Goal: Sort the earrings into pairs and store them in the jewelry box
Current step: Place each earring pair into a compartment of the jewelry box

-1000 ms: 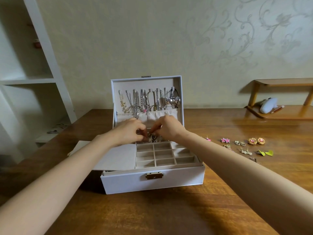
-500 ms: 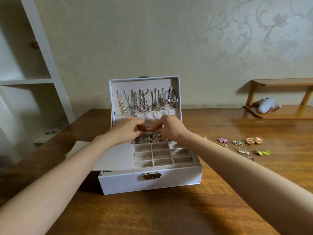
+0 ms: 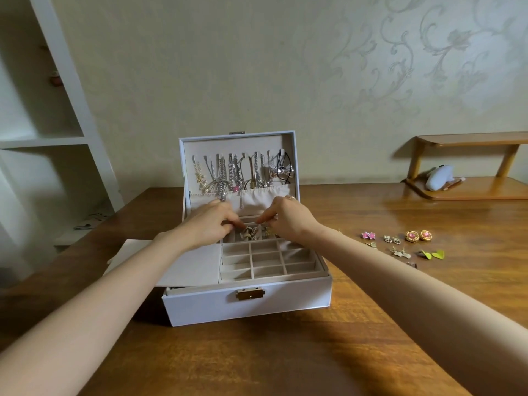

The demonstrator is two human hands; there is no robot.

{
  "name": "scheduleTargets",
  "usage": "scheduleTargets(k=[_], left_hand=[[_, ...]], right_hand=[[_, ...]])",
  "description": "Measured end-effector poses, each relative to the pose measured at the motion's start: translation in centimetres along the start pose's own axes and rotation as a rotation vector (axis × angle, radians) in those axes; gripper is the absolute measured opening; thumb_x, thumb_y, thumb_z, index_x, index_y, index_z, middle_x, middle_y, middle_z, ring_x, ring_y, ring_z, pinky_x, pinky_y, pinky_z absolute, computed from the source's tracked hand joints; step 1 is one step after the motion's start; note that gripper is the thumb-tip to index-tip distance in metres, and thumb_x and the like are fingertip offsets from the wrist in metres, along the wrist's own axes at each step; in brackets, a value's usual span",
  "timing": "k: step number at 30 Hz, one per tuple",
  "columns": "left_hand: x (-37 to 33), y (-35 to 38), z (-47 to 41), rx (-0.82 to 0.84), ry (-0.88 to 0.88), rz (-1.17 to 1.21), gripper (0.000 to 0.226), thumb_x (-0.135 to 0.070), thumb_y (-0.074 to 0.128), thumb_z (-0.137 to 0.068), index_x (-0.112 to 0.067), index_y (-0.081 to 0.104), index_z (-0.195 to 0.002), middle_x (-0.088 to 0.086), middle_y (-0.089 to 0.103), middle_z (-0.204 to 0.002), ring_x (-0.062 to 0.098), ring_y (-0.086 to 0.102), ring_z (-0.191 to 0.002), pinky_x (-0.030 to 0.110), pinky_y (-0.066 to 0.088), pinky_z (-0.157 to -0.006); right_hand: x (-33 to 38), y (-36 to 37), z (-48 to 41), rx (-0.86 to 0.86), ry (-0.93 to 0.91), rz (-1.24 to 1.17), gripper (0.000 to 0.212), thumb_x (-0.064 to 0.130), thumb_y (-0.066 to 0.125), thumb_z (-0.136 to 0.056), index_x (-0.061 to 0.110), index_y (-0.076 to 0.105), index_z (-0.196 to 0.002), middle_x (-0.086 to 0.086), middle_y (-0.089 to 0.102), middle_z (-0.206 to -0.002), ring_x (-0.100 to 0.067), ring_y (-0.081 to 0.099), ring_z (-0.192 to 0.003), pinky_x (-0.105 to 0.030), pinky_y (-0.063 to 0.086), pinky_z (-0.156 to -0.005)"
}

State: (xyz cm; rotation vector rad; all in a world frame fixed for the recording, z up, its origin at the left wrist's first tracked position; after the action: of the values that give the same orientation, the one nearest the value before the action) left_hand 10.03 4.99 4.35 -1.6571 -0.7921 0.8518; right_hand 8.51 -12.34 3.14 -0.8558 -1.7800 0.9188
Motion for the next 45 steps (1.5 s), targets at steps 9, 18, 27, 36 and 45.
scheduleTargets(k=[9, 18, 27, 36, 45], left_hand=[[-0.8, -0.8, 0.5, -0.004, -0.019, -0.016, 0.023, -0.020, 0.054, -0.091, -0.031, 0.067, -0.107, -0.006, 0.055, -0.100, 0.015, 0.045, -0.101, 0.032, 0.038, -0.081], [-7.6, -0.4, -0.9, -0.137, -0.042, 0.140, 0.021, -0.017, 0.055, -0.091, -0.016, 0.051, -0.111, -0.006, 0.054, -0.097, 0.013, 0.055, -0.087, 0.029, 0.047, -0.078], [-17.0, 3.1, -6.2, -0.073, 0.094, 0.161, 0.012, -0.024, 0.059, -0.089, -0.016, 0.062, -0.097, 0.003, 0.063, -0.108, 0.021, 0.055, -0.103, 0.029, 0.042, -0.080], [-22.0, 6.5, -11.6, 0.075, 0.128, 0.153, 0.011, -0.016, 0.058, -0.089, -0.018, 0.063, -0.099, 0.001, 0.062, -0.113, 0.021, 0.054, -0.109, 0.039, 0.039, -0.101], [-17.7, 6.6, -14.1, 0.241, -0.061, -0.268, 0.029, -0.024, 0.071, -0.079, -0.017, 0.063, -0.106, 0.003, 0.062, -0.113, 0.026, 0.054, -0.111, 0.041, 0.038, -0.100]], right_hand=[[0.5, -0.3, 0.5, 0.010, -0.037, 0.007, 0.043, 0.001, 0.046, -0.083, 0.028, 0.072, -0.104, -0.005, 0.068, -0.105, -0.022, 0.057, -0.098, -0.027, 0.047, -0.077], [-2.5, -4.6, 3.1, -0.104, 0.014, -0.038, 0.020, 0.014, 0.060, -0.084, 0.022, 0.075, -0.095, -0.002, 0.073, -0.098, -0.017, 0.063, -0.088, -0.031, 0.051, -0.080], [-12.3, -10.1, 7.8, -0.187, 0.250, 0.050, 0.012, 0.014, 0.067, -0.083, 0.017, 0.075, -0.090, -0.005, 0.073, -0.094, -0.012, 0.058, -0.081, -0.023, 0.041, -0.073], [-19.2, -12.5, 9.9, -0.150, 0.411, 0.116, 0.015, 0.012, 0.067, -0.082, 0.017, 0.075, -0.094, -0.005, 0.074, -0.099, -0.011, 0.061, -0.078, -0.022, 0.043, -0.071], [-17.2, -9.5, 7.5, -0.081, 0.258, 0.040, 0.014, 0.016, 0.070, -0.081, 0.017, 0.075, -0.094, -0.003, 0.073, -0.098, -0.008, 0.059, -0.078, -0.024, 0.046, -0.073]])
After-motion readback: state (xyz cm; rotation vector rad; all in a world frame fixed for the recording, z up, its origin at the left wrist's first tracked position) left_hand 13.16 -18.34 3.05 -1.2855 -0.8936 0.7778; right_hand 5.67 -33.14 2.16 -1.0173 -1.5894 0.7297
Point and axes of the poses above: each hand's wrist, its own z-axis away from the middle knuckle, its own y-axis out of the palm, x = y × z, the point moved 2 cm from there along -z, towards the middle knuckle
